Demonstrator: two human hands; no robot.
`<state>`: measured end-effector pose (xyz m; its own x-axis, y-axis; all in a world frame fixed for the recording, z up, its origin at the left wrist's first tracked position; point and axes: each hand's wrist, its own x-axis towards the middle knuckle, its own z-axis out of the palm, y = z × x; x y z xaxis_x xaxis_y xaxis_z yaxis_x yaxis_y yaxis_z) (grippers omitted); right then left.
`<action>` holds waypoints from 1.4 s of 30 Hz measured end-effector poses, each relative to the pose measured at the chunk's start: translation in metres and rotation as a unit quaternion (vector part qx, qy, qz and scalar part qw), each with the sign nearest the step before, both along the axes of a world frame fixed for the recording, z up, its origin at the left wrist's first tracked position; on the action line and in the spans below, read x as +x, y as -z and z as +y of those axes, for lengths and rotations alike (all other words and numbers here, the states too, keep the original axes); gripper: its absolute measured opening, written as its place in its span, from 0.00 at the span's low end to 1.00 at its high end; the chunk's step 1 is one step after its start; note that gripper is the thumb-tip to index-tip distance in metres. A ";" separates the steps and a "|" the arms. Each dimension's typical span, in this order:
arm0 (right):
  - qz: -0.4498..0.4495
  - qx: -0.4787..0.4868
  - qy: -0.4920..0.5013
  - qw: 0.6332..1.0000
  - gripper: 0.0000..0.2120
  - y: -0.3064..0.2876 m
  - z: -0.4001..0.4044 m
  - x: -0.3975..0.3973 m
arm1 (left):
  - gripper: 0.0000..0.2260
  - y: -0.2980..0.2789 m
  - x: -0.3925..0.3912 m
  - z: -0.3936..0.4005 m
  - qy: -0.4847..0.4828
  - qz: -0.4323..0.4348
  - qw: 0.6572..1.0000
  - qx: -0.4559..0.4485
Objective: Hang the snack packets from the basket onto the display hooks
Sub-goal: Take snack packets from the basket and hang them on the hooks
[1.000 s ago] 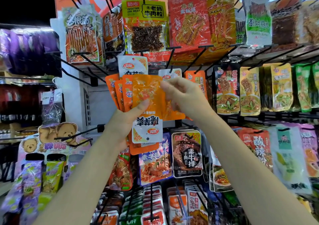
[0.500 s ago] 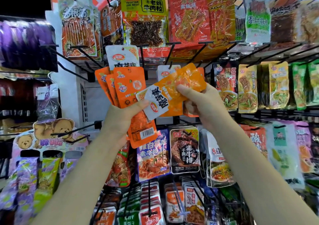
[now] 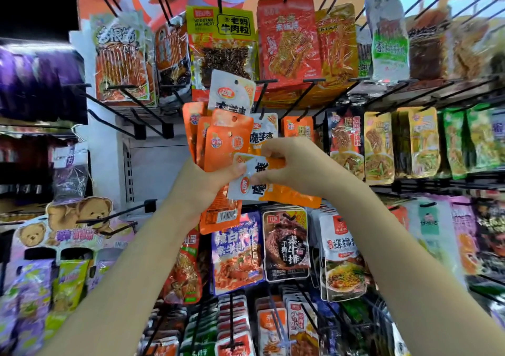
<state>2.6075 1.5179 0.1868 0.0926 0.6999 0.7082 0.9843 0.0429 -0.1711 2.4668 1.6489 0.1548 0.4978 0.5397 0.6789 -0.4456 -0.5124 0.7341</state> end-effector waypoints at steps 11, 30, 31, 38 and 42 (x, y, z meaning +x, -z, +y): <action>0.117 0.259 -0.108 0.953 0.10 -0.002 0.028 0.027 | 0.04 -0.003 -0.013 0.014 0.023 -0.031 0.993 -0.116; 0.146 0.292 -0.029 0.945 0.16 -0.015 0.049 0.026 | 0.15 0.005 -0.017 0.006 0.045 -0.003 0.994 -0.103; 0.148 0.271 -0.019 0.951 0.16 -0.017 0.051 0.026 | 0.14 0.005 -0.017 0.006 0.048 -0.003 0.993 -0.105; 0.070 0.327 0.059 0.941 0.10 -0.008 0.050 0.019 | 0.16 0.005 -0.016 0.010 0.079 -0.021 0.993 -0.088; 0.193 0.111 -0.141 0.965 0.14 -0.001 0.028 -0.013 | 0.20 0.004 -0.012 0.007 0.057 -0.039 0.992 -0.107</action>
